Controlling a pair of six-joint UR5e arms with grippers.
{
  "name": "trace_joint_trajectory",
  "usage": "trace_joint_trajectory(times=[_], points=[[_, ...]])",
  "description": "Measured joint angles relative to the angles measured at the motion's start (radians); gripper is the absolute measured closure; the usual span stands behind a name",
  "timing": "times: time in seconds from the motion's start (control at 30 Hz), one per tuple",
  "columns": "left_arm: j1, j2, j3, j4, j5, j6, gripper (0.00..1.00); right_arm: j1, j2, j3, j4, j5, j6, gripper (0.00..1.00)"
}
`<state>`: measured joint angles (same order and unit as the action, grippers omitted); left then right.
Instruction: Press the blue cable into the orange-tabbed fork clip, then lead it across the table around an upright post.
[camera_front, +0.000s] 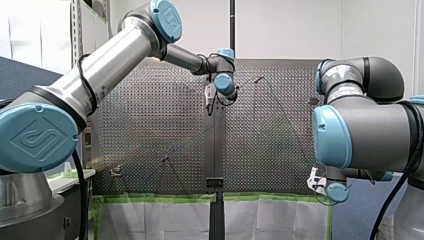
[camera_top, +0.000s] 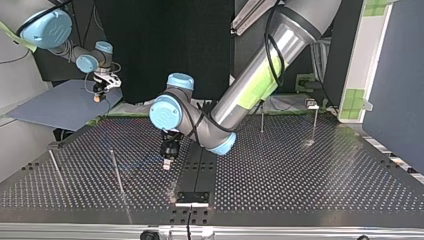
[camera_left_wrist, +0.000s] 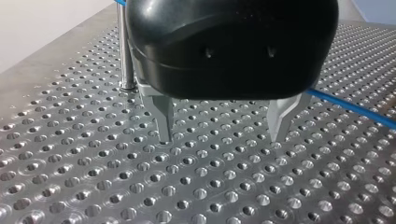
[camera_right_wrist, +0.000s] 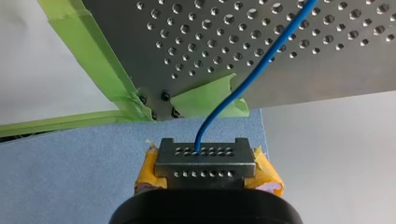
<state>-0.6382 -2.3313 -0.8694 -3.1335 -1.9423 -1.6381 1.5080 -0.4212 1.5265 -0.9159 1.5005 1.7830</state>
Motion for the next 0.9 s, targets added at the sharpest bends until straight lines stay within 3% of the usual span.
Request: trace_joint_trajectory(times=[0.17, 0.6, 0.9], points=[[0.002, 0.001, 0.0, -0.001, 0.017, -0.026, 0.0, 0.0, 0.0, 0.0, 0.0, 0.0, 0.001, 1.0], [-0.001, 0.003, -0.001, -0.011, 0.127, -0.144, 0.0, 0.001, 0.001, -0.001, 0.0, 0.0, 0.004, 1.0], [-0.018, 0.004, -0.008, -0.007, 0.107, -0.223, 0.0, 0.007, 0.001, 0.0, 0.004, 0.0, -0.004, 1.0]])
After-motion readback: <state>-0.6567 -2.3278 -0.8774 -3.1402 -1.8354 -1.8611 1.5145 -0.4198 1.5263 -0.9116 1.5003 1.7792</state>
